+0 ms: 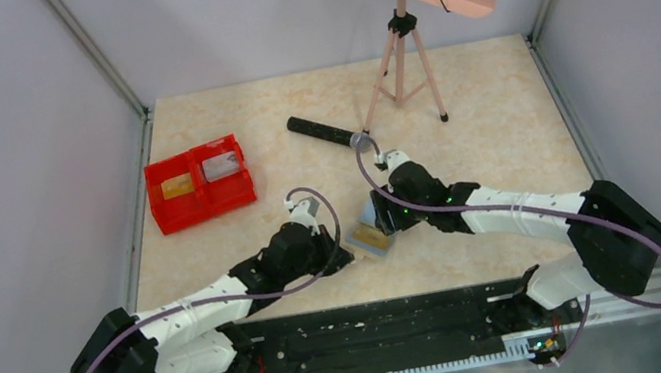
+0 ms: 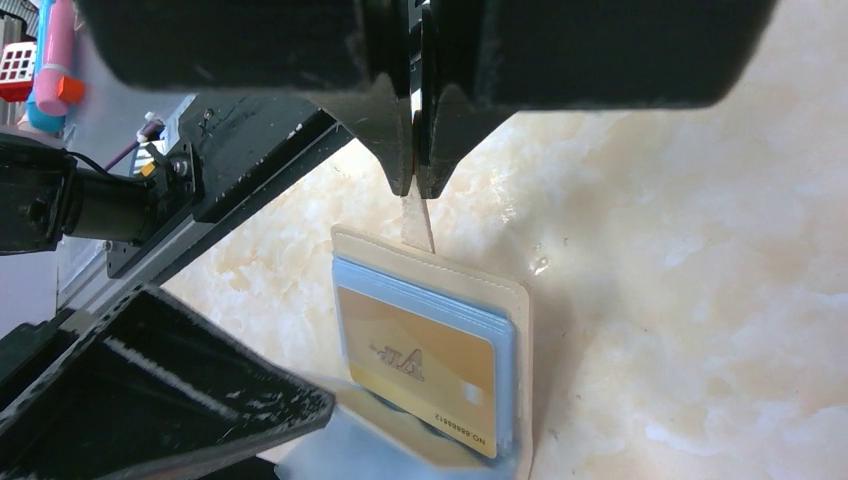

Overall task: Take the credit cards out of the card holder
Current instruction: Open the card holder at the center of the board.

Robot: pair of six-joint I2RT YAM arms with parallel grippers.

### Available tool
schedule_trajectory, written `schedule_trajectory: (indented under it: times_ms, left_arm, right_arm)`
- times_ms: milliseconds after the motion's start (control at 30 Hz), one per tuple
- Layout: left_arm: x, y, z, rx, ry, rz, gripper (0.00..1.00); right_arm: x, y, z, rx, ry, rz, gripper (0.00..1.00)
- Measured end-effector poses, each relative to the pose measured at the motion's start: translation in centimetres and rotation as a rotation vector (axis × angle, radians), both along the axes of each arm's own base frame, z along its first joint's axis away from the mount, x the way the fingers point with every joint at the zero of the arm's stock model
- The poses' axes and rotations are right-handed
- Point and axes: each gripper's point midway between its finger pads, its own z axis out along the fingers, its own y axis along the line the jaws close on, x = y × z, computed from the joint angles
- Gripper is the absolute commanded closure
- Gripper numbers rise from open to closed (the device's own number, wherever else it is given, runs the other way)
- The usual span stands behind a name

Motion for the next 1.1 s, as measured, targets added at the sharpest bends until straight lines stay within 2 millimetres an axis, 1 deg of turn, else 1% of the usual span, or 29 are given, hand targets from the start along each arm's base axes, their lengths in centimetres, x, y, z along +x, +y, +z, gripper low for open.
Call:
schedule_trajectory:
  times_ms: [133,267,367,433,533,600,700,867,933,1033,1100]
  left_arm:
    - [0.0,0.3,-0.2,0.009,-0.001,0.01,1.0]
    - [0.1,0.9,-0.6,0.034,-0.004,0.027,1.0]
    - [0.3,1.8,-1.5,0.089,-0.006,0.048,1.0]
    - [0.4,2.6,-2.2,0.135,-0.006,0.063,0.99]
    - [0.4,3.7,-3.2,0.203,-0.004,0.081,0.95]
    - [0.6,4.4,-3.5,0.239,-0.003,0.095,0.92]
    - [1.0,5.1,-3.5,0.278,-0.012,0.127,0.86]
    - [2.6,6.4,-2.4,0.331,-0.025,0.218,0.71]
    - [3.2,6.7,-1.7,0.333,-0.021,0.245,0.67]
    - [4.0,6.3,-0.4,0.308,-0.026,0.262,0.65]
    - [4.2,5.6,0.6,0.277,-0.028,0.249,0.65]
  right_arm:
    - [0.9,-0.8,0.3,0.016,-0.011,-0.043,0.42]
    - [2.0,-2.5,0.2,-0.004,-0.013,-0.107,0.43]
    - [1.8,-3.6,-0.3,-0.036,0.011,-0.133,0.44]
    - [1.4,-4.0,-0.6,-0.051,0.028,-0.136,0.44]
    - [0.9,-4.3,-0.6,-0.057,0.049,-0.134,0.45]
    - [0.5,-4.1,-0.4,-0.042,0.061,-0.127,0.46]
    - [0.2,-3.5,0.1,-0.007,0.07,-0.106,0.47]
    - [-0.5,-1.6,1.0,0.077,0.099,-0.03,0.51]
    - [-0.8,-0.8,1.1,0.106,0.113,0.002,0.54]
    - [-1.3,0.2,0.8,0.142,0.147,0.042,0.56]
    - [-1.4,0.8,0.6,0.161,0.166,0.057,0.58]
